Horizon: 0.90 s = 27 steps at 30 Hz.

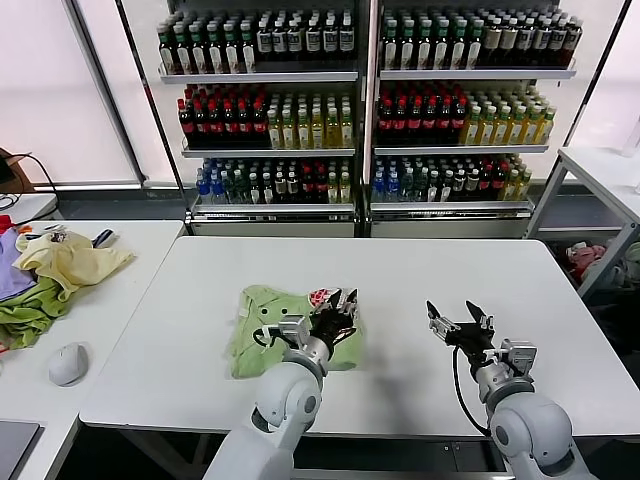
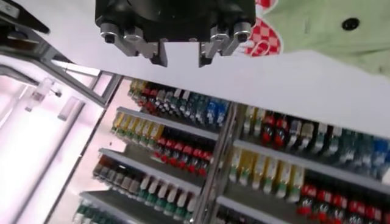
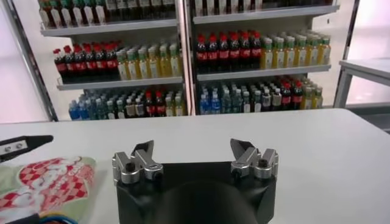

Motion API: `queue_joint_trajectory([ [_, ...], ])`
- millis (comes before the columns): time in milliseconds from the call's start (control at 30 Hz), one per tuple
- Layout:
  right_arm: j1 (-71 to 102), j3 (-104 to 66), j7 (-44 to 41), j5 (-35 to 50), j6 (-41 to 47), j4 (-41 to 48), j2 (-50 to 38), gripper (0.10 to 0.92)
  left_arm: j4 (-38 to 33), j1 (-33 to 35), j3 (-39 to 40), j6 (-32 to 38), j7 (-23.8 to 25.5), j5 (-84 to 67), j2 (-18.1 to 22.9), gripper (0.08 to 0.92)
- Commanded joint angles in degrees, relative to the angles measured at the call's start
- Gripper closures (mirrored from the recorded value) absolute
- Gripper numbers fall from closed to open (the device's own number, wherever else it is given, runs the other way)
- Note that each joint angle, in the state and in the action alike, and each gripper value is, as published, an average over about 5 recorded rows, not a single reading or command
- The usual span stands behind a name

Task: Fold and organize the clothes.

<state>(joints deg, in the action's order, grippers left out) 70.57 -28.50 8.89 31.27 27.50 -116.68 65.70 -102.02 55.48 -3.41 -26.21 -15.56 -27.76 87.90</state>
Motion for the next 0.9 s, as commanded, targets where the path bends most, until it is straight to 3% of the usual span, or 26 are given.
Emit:
queue_joint_trajectory([
  [33,-4.53,8.13,0.89,-0.45,-0.17,2.47,1.31,0.203,-8.44,6.15,-1.53,3.64,2.66,8.85,-3.74,0.491],
  [233,-10.94,16.95,2.66,-2.40,-0.70,8.37,5.35,0.203,-12.87,12.13,-9.08,5.63,2.18,10.73,-8.59,0.318],
  [433,-15.44,22.72,4.14,-4.97,-1.79,16.58,10.68,0.203,-14.72,17.45,-15.71,7.32,1.81,11.75,-9.87,0.189],
  [900,-18.49,26.36,6.13,-10.22,-0.60,26.80,16.65,0.203,-16.24,21.18,-18.86,8.22,1.79,12.16,-10.23,0.177],
])
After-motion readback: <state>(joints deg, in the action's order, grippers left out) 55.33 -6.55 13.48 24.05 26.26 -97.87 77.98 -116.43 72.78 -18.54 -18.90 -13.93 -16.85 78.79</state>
